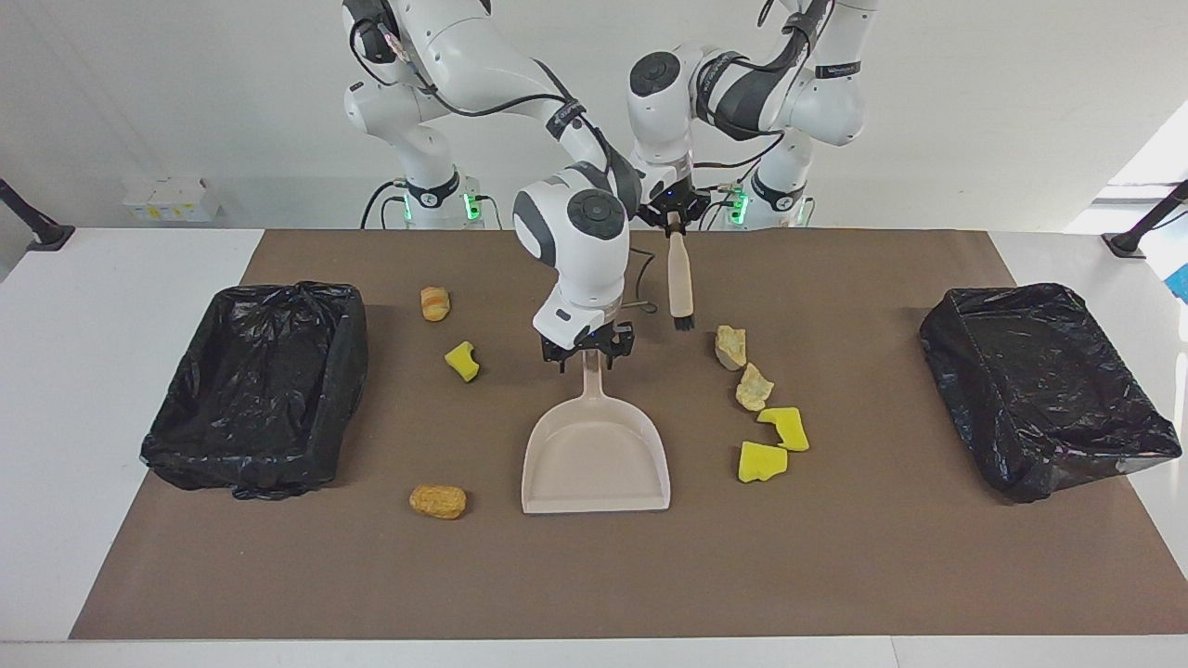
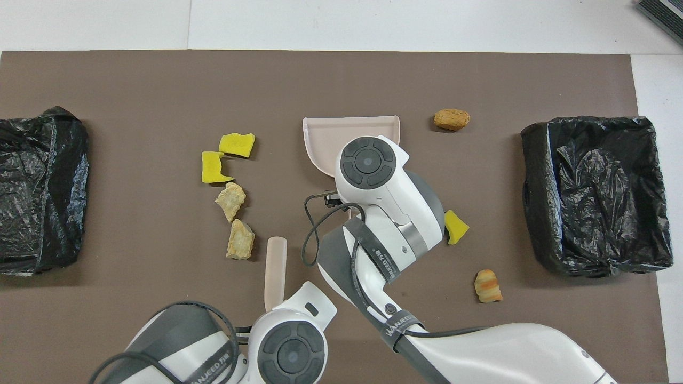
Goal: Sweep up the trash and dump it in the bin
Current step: 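Lift the brush with the left gripper while the right gripper positions the dustpan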
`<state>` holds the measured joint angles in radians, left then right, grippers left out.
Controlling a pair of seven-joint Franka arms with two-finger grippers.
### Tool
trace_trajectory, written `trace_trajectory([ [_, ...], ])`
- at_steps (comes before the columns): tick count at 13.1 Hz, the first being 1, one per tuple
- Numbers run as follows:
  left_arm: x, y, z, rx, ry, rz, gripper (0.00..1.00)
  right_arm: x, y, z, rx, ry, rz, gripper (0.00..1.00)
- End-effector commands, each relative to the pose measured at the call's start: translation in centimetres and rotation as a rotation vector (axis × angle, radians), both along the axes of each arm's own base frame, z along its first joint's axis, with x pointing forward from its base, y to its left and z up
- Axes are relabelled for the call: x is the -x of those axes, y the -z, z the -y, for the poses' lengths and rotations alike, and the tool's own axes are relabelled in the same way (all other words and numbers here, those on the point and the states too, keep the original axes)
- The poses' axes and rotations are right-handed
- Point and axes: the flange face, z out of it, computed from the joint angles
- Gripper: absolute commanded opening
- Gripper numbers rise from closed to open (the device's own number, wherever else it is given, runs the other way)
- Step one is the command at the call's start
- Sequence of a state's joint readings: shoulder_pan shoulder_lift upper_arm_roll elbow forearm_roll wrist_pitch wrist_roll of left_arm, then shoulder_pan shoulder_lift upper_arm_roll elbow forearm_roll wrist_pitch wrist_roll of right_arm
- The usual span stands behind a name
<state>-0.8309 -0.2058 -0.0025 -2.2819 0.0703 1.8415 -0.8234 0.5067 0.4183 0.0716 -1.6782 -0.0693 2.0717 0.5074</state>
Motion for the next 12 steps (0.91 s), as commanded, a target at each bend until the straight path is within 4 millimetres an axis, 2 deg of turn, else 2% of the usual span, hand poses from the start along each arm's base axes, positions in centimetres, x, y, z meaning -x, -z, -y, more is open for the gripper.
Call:
trace_trajectory([
  [1,-3.2,0.3,-3.4,-0.042,-0.039,0.011,0.00,0.9,-0.1,0.2,-0.018,-0.012,0.012,0.61],
  [3,-6.7,1.1,-5.8,0.002,-0.066,0.040,0.00,0.5,0.0,0.4,-0.027,-0.011,0.023,0.08],
  [4,-8.7,1.5,-7.4,0.025,-0.071,0.052,0.00,0.5,-0.1,0.4,-0.028,-0.013,0.026,0.00],
  [6,-11.0,2.0,-9.8,0.047,0.000,0.041,0.00,0.1,-1.1,0.3,-0.036,-0.003,0.039,0.00],
  [8,-13.5,2.3,-12.0,0.086,0.039,0.087,0.00,0.0,-3.9,1.0,-0.045,-0.006,0.062,0.00],
  [9,-14.1,2.6,-12.4,0.094,0.067,0.090,0.00,0.1,-5.4,1.9,-0.038,-0.050,0.059,0.00],
  [10,-16.0,2.1,-13.9,0.106,0.071,0.112,0.00,0.3,-6.9,3.2,-0.023,-0.137,0.041,0.00],
  [12,-19.2,1.8,-16.9,0.115,0.105,0.122,0.00,0.8,-7.2,4.3,0.002,-0.321,-0.006,0.00],
])
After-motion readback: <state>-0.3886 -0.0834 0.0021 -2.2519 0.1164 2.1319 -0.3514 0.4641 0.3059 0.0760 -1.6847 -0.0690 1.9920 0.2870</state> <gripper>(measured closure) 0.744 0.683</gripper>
